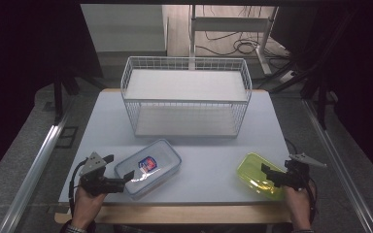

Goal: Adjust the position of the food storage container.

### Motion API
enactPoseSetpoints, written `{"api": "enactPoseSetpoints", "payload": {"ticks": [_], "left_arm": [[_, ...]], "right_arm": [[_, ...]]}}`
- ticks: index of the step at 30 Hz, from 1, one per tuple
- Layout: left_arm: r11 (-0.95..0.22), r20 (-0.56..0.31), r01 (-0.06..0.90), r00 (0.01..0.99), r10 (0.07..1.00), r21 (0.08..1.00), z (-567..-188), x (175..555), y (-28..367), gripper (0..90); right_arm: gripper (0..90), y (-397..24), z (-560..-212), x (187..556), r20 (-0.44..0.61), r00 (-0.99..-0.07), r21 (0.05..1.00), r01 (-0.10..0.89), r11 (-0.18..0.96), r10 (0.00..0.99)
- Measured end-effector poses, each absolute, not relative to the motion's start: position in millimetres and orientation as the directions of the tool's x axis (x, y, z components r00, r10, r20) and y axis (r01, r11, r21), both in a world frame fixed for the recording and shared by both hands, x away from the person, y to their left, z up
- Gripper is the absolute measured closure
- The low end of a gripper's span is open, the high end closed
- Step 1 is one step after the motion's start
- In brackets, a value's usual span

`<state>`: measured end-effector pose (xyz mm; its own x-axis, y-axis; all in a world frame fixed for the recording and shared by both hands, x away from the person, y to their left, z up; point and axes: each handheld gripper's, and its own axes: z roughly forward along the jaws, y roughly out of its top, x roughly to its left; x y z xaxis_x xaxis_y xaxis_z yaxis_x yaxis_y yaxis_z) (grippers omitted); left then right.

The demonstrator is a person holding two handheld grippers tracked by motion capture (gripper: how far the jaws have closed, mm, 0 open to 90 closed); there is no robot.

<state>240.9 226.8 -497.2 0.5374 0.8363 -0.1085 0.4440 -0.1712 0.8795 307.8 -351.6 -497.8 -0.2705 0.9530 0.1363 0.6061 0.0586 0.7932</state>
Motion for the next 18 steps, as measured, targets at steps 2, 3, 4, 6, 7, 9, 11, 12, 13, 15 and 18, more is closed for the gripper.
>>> {"api": "enactPoseSetpoints", "payload": {"ticks": [2,3,4,6,7,9,11,12,13,15,18], "left_arm": [[-0.174,-0.103,0.440,0.538,0.837,0.881,-497.6,240.9,226.8,2.5],[-0.174,-0.103,0.438,0.539,0.836,0.882,-497.9,241.0,226.8,2.5],[-0.172,-0.105,0.436,0.541,0.834,0.883,-498.2,241.0,226.8,2.5],[-0.171,-0.102,0.429,0.544,0.833,0.887,-498.4,240.7,226.7,2.5],[-0.172,-0.099,0.426,0.543,0.834,0.888,-498.4,240.6,226.6,2.5],[-0.175,-0.094,0.419,0.548,0.831,0.891,-498.7,240.3,226.4,2.5],[-0.181,-0.090,0.418,0.551,0.830,0.890,-499.4,240.2,226.3,2.5],[-0.182,-0.089,0.418,0.551,0.830,0.890,-499.7,240.2,226.0,2.5],[-0.184,-0.088,0.418,0.553,0.828,0.890,-500.0,240.3,225.9,2.5],[-0.188,-0.086,0.417,0.556,0.827,0.889,-500.3,240.3,225.4,2.6],[-0.193,-0.081,0.413,0.560,0.824,0.890,-500.9,240.5,225.1,2.6]], "right_arm": [[2.1,-352.5,-498.1,307.9,0.134,-0.266,0.793,0.607,0.057,0.955],[2.1,-353.8,-498.3,308.0,0.138,-0.261,0.790,0.611,0.053,0.955],[2.1,-355.5,-498.1,307.8,0.149,-0.255,0.786,0.617,0.042,0.956],[2.2,-359.8,-496.9,307.1,0.150,-0.242,0.795,0.606,0.028,0.959],[2.2,-360.6,-496.0,306.9,0.146,-0.240,0.798,0.602,0.029,0.960],[2.2,-361.1,-495.3,306.9,0.139,-0.241,0.804,0.594,0.033,0.960],[2.2,-361.1,-493.3,306.7,0.127,-0.251,0.805,0.591,0.048,0.960],[2.2,-359.5,-492.5,307.0,0.110,-0.256,0.809,0.584,0.063,0.960],[2.2,-359.5,-492.5,307.0,0.110,-0.256,0.809,0.584,0.063,0.960],[2.2,-357.8,-491.9,307.4,0.093,-0.264,0.808,0.584,0.082,0.960],[2.2,-355.4,-490.9,307.5,0.065,-0.272,0.805,0.583,0.111,0.960]]}}
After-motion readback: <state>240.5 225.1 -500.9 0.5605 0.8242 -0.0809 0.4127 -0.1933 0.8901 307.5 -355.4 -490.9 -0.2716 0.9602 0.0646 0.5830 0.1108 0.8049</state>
